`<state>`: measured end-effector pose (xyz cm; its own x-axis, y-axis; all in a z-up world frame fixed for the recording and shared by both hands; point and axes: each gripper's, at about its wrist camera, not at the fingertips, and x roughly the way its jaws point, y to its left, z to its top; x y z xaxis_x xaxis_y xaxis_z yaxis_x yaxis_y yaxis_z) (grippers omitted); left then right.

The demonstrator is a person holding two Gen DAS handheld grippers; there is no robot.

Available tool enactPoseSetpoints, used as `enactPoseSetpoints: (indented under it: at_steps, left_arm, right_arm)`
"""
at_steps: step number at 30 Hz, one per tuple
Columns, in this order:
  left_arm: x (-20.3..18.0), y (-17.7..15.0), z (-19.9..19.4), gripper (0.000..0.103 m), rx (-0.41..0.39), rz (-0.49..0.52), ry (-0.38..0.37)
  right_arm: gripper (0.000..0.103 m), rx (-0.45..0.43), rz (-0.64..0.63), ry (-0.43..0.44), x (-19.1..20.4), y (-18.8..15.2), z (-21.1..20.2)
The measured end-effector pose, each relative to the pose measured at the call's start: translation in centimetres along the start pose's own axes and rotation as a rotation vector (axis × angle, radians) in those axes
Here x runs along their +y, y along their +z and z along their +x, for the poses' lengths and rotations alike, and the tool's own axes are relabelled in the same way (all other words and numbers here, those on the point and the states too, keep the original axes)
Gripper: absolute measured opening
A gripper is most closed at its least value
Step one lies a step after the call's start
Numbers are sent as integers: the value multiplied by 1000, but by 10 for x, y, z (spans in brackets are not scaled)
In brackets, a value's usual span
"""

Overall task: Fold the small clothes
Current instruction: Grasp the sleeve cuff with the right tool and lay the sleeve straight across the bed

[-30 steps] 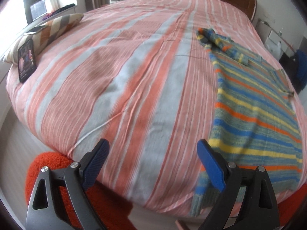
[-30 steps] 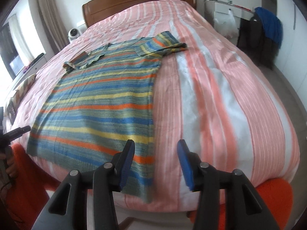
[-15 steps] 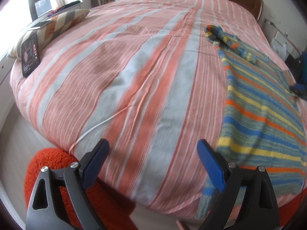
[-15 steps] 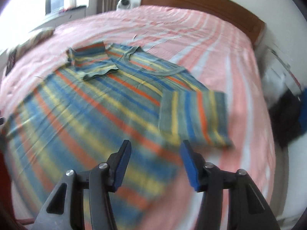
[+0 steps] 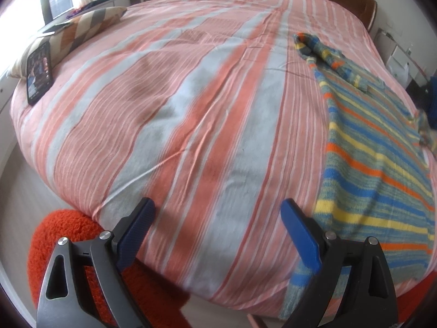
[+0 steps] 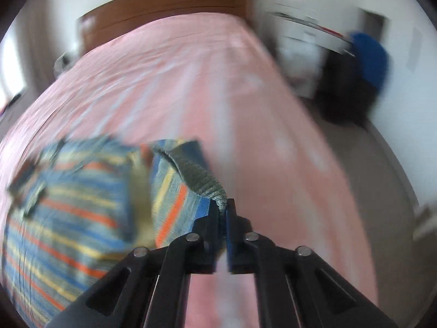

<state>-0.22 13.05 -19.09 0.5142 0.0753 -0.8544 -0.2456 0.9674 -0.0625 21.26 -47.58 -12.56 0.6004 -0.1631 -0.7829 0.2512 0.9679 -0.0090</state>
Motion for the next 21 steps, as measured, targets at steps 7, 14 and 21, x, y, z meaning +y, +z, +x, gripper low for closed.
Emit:
enactPoseSetpoints:
  at_steps: [7,14,21]
  left_arm:
    - [-2,-3,-2,94,-3,17,23]
    - [-4,-3,1,94,-3,24,39]
    - [0,-4,-1,94,2,13,21]
  right_arm:
    - [3,61,235,-7,-63,-43,12]
    - [3,106,266,-40,-79,-60,17]
    - [3,146,281,-16,-83,-65,25]
